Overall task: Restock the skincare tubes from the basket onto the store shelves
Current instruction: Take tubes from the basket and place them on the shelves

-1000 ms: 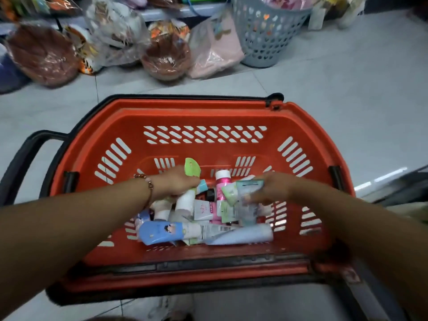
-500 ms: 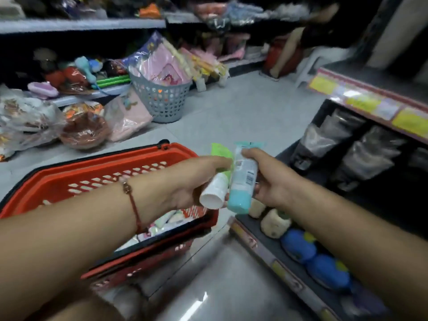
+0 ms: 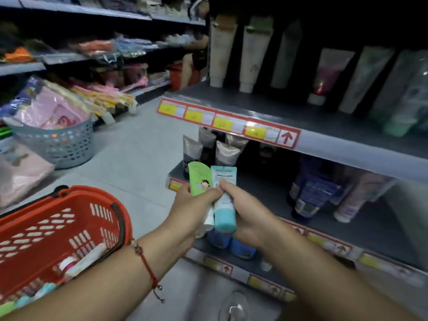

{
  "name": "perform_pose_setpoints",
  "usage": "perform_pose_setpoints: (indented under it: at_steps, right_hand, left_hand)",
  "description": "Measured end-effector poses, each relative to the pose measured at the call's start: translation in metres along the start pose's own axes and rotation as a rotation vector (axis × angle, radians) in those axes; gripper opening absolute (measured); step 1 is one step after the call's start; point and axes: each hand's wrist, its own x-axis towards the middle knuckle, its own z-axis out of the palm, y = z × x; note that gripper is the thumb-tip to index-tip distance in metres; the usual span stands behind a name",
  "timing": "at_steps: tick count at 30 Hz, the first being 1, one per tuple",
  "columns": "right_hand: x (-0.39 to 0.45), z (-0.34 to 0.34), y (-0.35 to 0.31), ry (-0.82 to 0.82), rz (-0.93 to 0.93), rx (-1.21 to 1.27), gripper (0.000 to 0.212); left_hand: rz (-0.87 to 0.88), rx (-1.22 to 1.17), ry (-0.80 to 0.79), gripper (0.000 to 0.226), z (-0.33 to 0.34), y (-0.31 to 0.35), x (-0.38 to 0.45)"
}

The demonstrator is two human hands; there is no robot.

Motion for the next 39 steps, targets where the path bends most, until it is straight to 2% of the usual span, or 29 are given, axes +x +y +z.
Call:
perform_pose_setpoints:
  at_steps: [3,6,9,12,15,18,22,25,26,30,33,36,39]
  right_hand:
    - [-0.021,-0.028,-0.01,-0.044,0.079,-0.152,0.042]
    - [-0.039,-0.052,-0.017,-0.058,0.107,-0.202,0.042]
    - [-0.059,-0.071,-0.023,0.03,-0.021,-0.26,0.035]
    - [-0.1,-0.092,-0.028,0.004,-0.145,-0.268,0.019]
    - [-0.149,-0.119,-0.038,0.02,-0.243,-0.233,0.028]
    - [-0.194,-0.14,-0.075,0.17,-0.443,-0.233,0.035]
    - [-0.232,-0.168,-0.152,0.434,-0.819,-0.234,0.044]
    - [-0.234,-0.197,-0.196,0.627,-0.986,-0.315,0.028]
    - [-0.23,-0.207,-0.207,0.701,-0.994,-0.377,0.025]
    - [-0.206,-0.243,-0.236,0.918,-0.883,-0.679,0.039]
    - [-0.185,-0.259,-0.243,0.929,-0.753,-0.792,0.038]
    - [-0.172,-0.263,-0.239,0.903,-0.776,-0.739,0.028]
    - [-0.168,-0.262,-0.235,0.939,-0.809,-0.728,0.034]
  left_hand:
    - [0.107,0.161,-0.009,0.043,0.016,-0.002,-0.003]
    - [0.237,0.32,-0.062,0.039,0.031,-0.007,-0.012]
    - [0.347,0.46,-0.155,0.029,0.048,-0.008,-0.021]
    - [0.369,0.437,-0.233,0.028,0.07,-0.002,-0.028]
    - [0.389,0.392,-0.31,0.029,0.098,0.006,-0.035]
    - [0.432,0.33,-0.339,0.024,0.125,0.017,-0.04]
    - [0.427,0.269,-0.394,0.02,0.151,0.034,-0.041]
    - [0.435,0.234,-0.435,0.018,0.163,0.045,-0.039]
    - [0.441,0.234,-0.447,0.018,0.165,0.048,-0.039]
    - [0.463,0.243,-0.446,0.021,0.172,0.051,-0.039]
    - [0.443,0.237,-0.443,0.022,0.173,0.05,-0.036]
    - [0.429,0.235,-0.44,0.023,0.17,0.049,-0.031]
    - [0.425,0.246,-0.433,0.024,0.167,0.048,-0.028]
